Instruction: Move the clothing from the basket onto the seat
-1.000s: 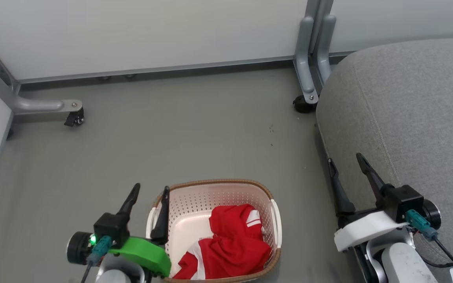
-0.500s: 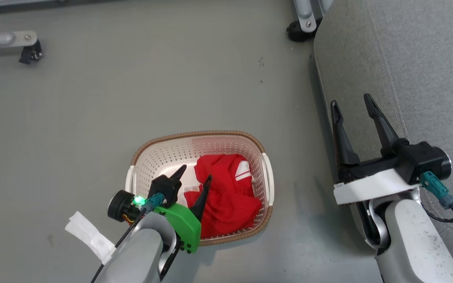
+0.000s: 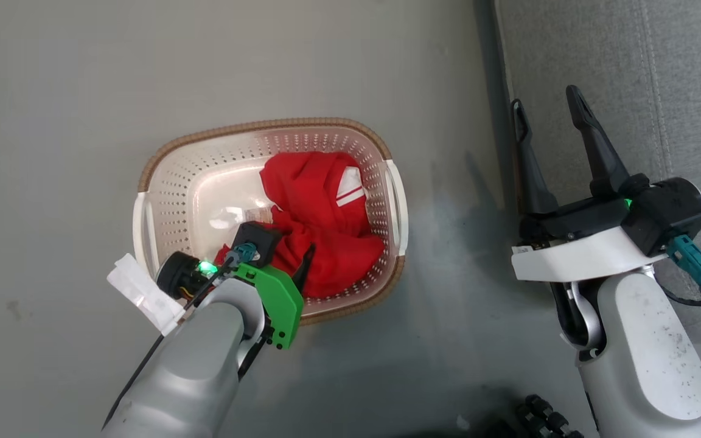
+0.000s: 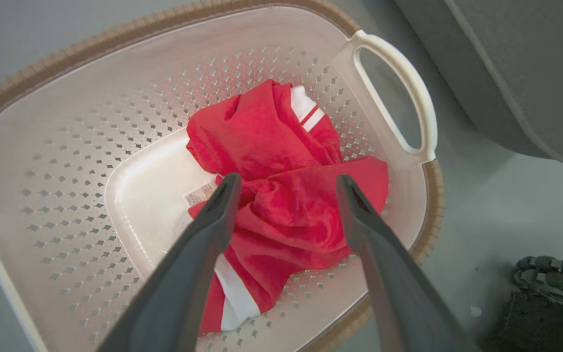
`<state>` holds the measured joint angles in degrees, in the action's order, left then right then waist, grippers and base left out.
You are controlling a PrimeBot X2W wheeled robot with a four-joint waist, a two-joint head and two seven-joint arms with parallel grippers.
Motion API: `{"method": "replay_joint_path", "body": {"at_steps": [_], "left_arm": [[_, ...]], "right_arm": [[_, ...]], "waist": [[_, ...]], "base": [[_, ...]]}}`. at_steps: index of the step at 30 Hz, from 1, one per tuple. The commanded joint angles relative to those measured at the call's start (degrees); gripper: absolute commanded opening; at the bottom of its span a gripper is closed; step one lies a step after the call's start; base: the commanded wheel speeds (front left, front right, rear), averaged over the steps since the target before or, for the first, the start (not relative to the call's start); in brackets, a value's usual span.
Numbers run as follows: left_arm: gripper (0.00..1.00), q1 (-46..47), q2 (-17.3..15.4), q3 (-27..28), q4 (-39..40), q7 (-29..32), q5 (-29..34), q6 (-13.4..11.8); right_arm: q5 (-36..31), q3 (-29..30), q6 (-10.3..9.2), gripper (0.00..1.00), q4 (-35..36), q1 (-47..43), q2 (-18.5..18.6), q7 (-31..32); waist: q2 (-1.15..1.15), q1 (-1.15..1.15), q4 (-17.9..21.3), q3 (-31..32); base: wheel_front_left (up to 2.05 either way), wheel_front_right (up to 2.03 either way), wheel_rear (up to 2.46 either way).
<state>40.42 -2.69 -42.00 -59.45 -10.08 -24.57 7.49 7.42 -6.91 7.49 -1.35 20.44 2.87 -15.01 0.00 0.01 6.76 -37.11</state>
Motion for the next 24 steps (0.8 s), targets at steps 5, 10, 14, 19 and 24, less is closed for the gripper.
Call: {"method": "replay_joint_path", "body": {"at_steps": [5, 10, 14, 19, 24], "left_arm": [[1.0, 4.5, -0.39, -0.36, -5.74, 1.37, -1.39, 0.0], [1.0, 6.9, -0.45, -0.75, -10.0, 2.14, -1.7, 0.0], [1.0, 8.33, -1.42, -0.71, -11.87, 3.13, -2.16, -0.01], [1.0, 9.89, -2.59, -0.08, -12.99, 4.97, -3.03, 0.0], [1.0, 11.45, -3.85, 0.62, -13.59, 6.3, -4.6, -0.04]], "right_arm": [[1.62, -0.78, 0.0, 1.0, 1.39, 1.75, 0.04, -0.21], [2.23, -1.55, 0.0, 1.0, 2.06, 2.71, 0.03, -0.21], [3.4, -2.06, 0.0, 1.0, 2.38, 3.16, 0.04, -0.22], [4.9, -3.06, 0.0, 1.0, 2.64, 3.74, 0.05, -0.22], [6.45, -4.16, 0.0, 1.0, 2.87, 4.4, 0.04, -0.22]], "waist": [[0.0, -0.01, 4.22, -10.58], [0.0, -0.01, 5.53, -13.49], [0.0, -0.01, 6.52, -15.43], [0.0, -0.01, 7.59, -17.66], [0.0, -0.01, 8.59, -20.01]], "base": [[0.0, 0.0, 0.0], [0.0, 0.0, 0.0], [0.0, 0.0, 0.0], [0.0, 0.0, 0.0], [0.0, 0.0, 0.0]]}}
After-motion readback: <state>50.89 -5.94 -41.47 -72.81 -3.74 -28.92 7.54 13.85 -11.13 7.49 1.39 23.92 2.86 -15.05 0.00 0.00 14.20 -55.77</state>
